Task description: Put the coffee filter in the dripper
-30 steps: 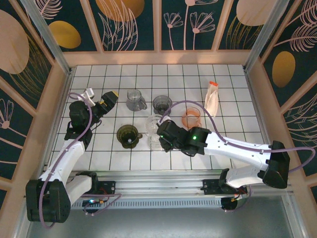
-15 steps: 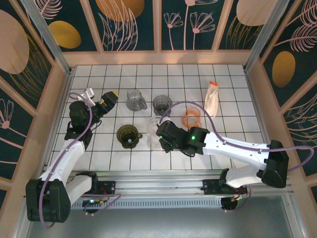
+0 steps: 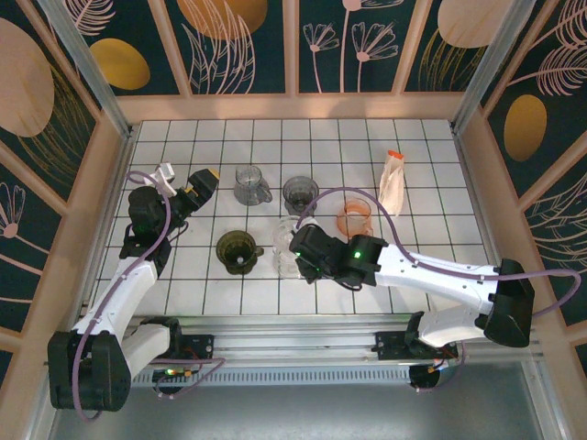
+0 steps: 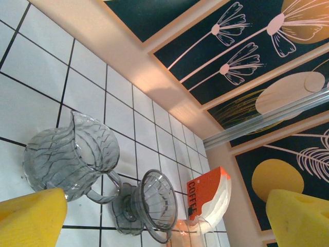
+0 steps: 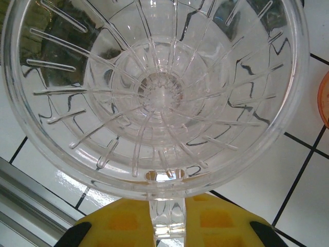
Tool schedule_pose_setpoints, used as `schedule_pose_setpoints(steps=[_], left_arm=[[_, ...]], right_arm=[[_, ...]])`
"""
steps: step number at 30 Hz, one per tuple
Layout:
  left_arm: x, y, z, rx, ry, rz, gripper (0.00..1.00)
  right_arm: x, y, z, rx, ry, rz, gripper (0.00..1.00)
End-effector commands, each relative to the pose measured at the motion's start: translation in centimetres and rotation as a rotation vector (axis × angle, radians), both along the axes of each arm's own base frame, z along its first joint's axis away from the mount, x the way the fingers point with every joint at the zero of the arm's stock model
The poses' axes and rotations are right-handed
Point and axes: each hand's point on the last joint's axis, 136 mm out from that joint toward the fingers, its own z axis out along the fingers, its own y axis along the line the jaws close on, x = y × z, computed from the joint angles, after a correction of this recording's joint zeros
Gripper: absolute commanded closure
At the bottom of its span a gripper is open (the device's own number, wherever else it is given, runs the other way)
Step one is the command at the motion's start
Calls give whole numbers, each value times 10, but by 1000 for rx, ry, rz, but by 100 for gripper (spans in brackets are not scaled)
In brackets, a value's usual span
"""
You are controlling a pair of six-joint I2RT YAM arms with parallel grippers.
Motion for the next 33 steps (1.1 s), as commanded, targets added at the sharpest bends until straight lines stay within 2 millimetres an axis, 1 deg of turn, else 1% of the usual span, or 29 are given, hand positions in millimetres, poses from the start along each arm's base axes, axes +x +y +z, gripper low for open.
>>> schedule_pose_setpoints(steps=[1,3,7,10,13,15,17,22,25,29,33], left_arm=[[1,-2,3,16,-22,-5,1],[1,-1,4,17,-24,-4,1],[1,-1,3,16,-23,-4,1],[1,-1,3,16,-23,-5,1],[1,-1,3,16,-24,-5,1],[1,-1,2,16,-22,-5,1],[1,-2,2,18,-21,-6,1],[2,-2,2,15,-17,-7,1],[2,-1,2,11,-16,-3,1],[2,0,3,8,-14,8,1],[3,2,5,11,-13,17,1]], right_arm=[[0,-2,5,-13,-2,-23,99],[-1,-3,5,-20,-4,-23,98],[-2,-2,4,-20,5,-22,93],[-3,0,4,-14,7,-20,83],[-3,4,6,9,10,-16,70],[-4,6,8,23,11,-11,64],[-5,7,8,32,15,-8,60],[-5,5,12,41,13,-20,53],[-5,5,17,62,4,-23,46],[-6,6,28,99,-14,-19,41],[-8,4,37,136,-33,-15,39]])
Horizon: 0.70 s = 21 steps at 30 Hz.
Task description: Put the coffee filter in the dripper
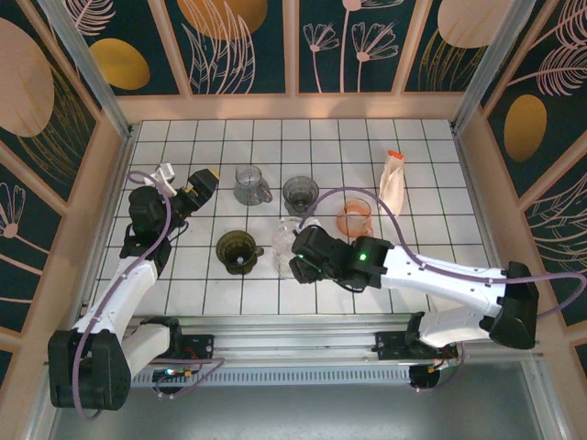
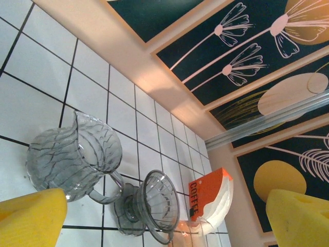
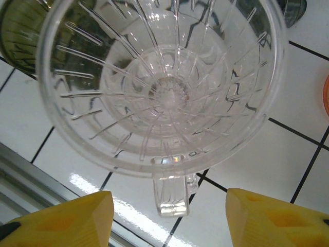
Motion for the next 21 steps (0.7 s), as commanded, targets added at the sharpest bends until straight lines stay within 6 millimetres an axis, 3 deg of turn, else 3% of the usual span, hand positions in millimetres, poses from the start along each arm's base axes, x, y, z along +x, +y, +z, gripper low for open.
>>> schedule_pose_setpoints(steps=[1,7,9,15,21], left_arm=[[1,1,8,9,-20,11,1],[5,10,6,3,16,76,1],[9,18,5,-7,39,129,1],[10,41,6,-58,47,277,1],[18,37,3,-52,78,261,1]], right_arm=[[-1,1,26,87,-44,-6,39],[13,-17,61,189,-169,-107,38],[28,-28,73,211,-218,-176,38],[95,-84,93,364,-300,-473,36],[155,-152,71,476,-249,-730,33]])
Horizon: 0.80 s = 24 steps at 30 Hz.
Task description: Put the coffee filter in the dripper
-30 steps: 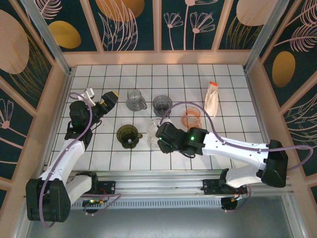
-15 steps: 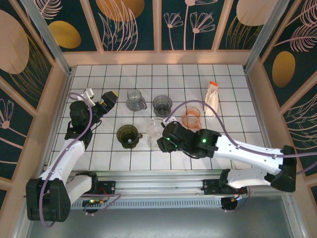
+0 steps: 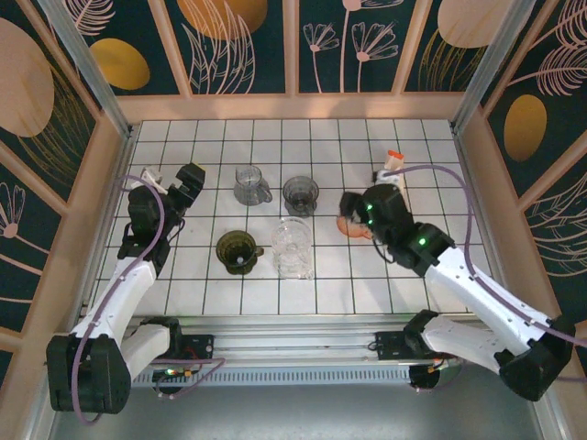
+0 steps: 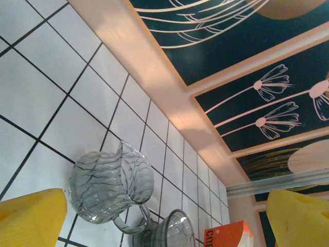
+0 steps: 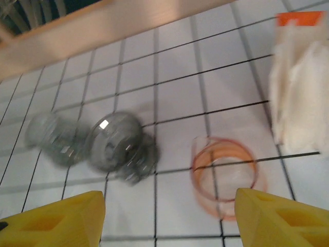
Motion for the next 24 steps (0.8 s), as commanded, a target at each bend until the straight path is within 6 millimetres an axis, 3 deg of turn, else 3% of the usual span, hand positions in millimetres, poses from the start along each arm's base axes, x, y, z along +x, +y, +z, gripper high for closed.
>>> schedule_pose_setpoints(steps=[1,5,9,17,24], left_arm=[[7,-2,10,-12,-16,1,1],[9,-9,6,-27,-40,-38,3],[11,-15,-1,-34,-43,-73,11],[12,-17,-3,1,-43,-95,14],[10,-12,-8,47,-23,-75,17]], right_arm=[[30,-26,-3,143,-10,-85,35],[57,-69,-18,152,12,-208,44],[81,-93,-29,172,22,-272,54],[134,-85,-41,169,56,-268,63],[158,-96,-50,4,134,-301,68]])
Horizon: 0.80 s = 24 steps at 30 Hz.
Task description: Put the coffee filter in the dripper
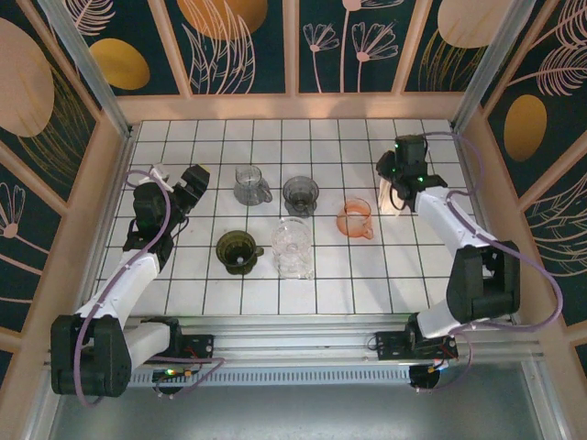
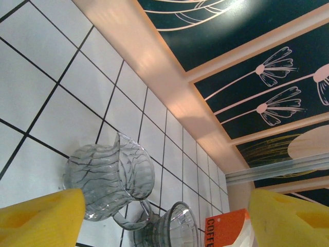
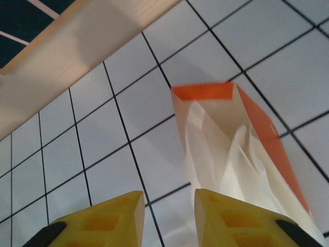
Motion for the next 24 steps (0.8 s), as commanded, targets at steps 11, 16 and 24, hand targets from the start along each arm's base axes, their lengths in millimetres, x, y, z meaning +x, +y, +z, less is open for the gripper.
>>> schedule_pose_setpoints(steps=[11,16,24], left_arm=[[0,-3,-2,44,-11,-24,18],[1,-4,-4,42,-7,-29,18],[3,-5,-6,38,-2,-35,18]], right_arm=[[36,-11,-13,-180,131,35,72],[41,-22,-15,-216,133,14,72],[50,-25,-25,-212,147,22,72]])
